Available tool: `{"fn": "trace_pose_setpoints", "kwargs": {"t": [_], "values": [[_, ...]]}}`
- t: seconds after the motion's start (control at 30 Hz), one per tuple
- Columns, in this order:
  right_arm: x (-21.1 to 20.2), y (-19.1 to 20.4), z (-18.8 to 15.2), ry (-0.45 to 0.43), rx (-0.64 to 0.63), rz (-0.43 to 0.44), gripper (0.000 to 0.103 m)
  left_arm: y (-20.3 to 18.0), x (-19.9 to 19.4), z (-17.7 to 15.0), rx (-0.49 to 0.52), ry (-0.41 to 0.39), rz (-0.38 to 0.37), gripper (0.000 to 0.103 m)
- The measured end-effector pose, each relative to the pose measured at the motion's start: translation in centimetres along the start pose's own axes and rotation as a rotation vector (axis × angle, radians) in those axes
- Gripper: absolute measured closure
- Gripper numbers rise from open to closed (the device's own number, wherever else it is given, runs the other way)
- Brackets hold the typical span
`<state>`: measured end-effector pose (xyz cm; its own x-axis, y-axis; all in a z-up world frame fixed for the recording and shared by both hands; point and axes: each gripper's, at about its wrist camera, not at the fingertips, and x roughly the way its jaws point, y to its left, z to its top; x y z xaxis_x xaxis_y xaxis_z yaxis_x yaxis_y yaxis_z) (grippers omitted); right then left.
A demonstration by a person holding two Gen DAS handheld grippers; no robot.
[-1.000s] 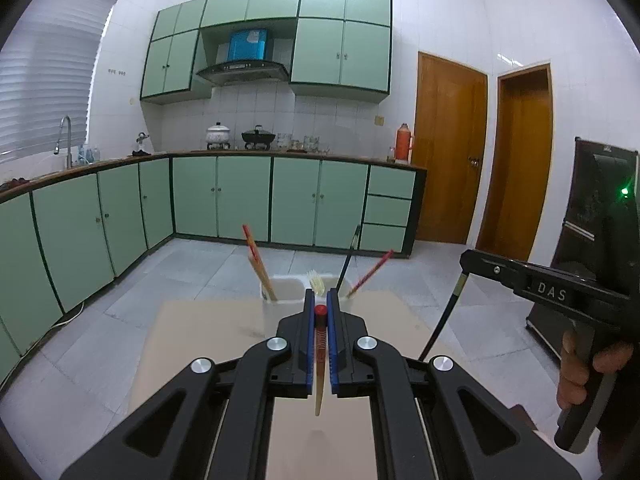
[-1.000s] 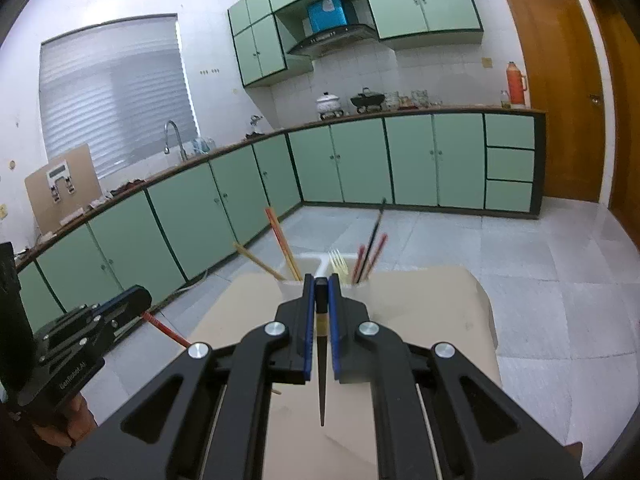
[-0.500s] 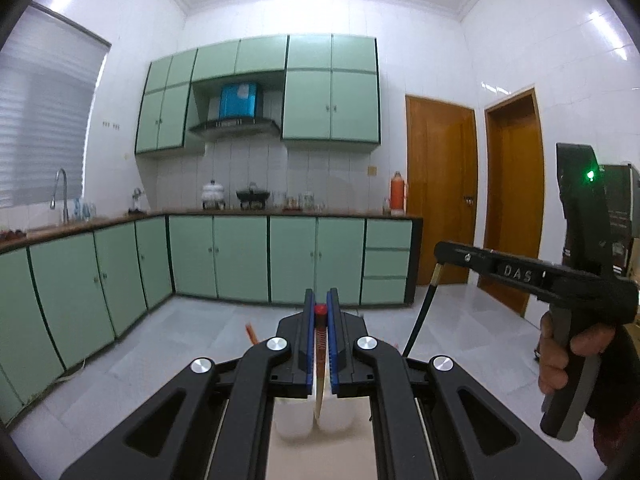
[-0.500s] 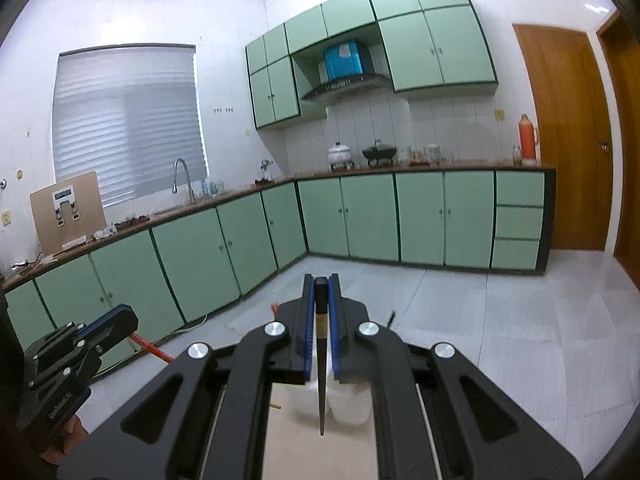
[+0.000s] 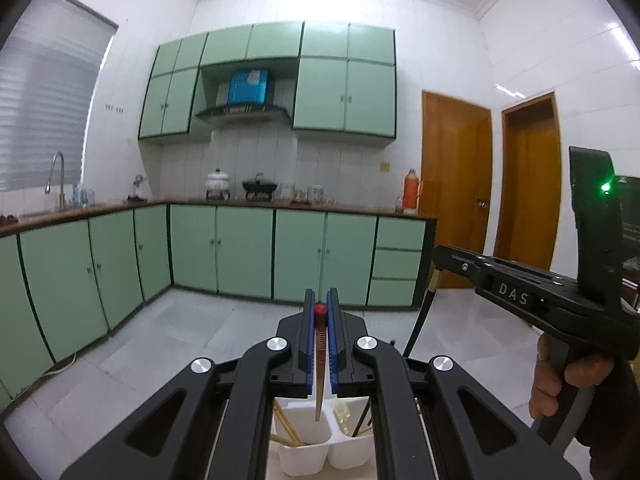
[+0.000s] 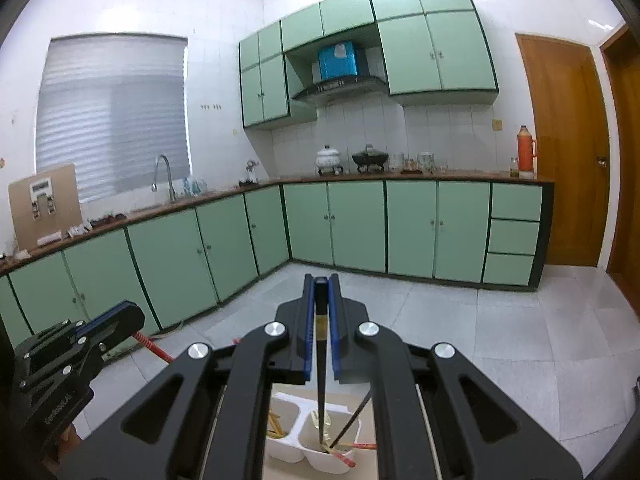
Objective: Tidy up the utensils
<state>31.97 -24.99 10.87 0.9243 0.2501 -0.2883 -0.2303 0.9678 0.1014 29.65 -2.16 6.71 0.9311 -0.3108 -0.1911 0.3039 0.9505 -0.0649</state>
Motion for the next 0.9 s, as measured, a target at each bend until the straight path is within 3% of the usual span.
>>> {"fn": "trace_pose_setpoints", "kwargs": {"t": [0.27,0.37,0.47,0.57,0.7,0.9], "values": [[4.0,-0.3,-4.1,0.096,0.017,-0.001,0.097,1.1,5.4,-3.6,-0.017,0.097,0.019,0.098],[5.0,-0.2,-5.3,0.152,0.012,0.003,0.089,1.4,7.1,-4.7,-0.015,0.154,0.02,0.097],[4.4,-0.5,-5.9,0.15,0.025,-0.016,0.083,2.2,7.3,-5.4,-0.052,0.188,0.022,0.087],[2.4,-1.1,-5.9,0.111,0.038,-0.05,0.069,2.8,5.6,-5.4,-0.068,0.165,0.033,0.069],[-0.5,-1.4,-6.1,0.077,0.023,-0.097,0.064,3.0,3.0,-5.1,-0.046,0.133,0.065,0.055],[-5.8,-1.3,-8.2,0.042,0.003,-0.147,0.03,2.6,-2.0,-5.1,-0.037,0.102,0.104,0.031]]}}
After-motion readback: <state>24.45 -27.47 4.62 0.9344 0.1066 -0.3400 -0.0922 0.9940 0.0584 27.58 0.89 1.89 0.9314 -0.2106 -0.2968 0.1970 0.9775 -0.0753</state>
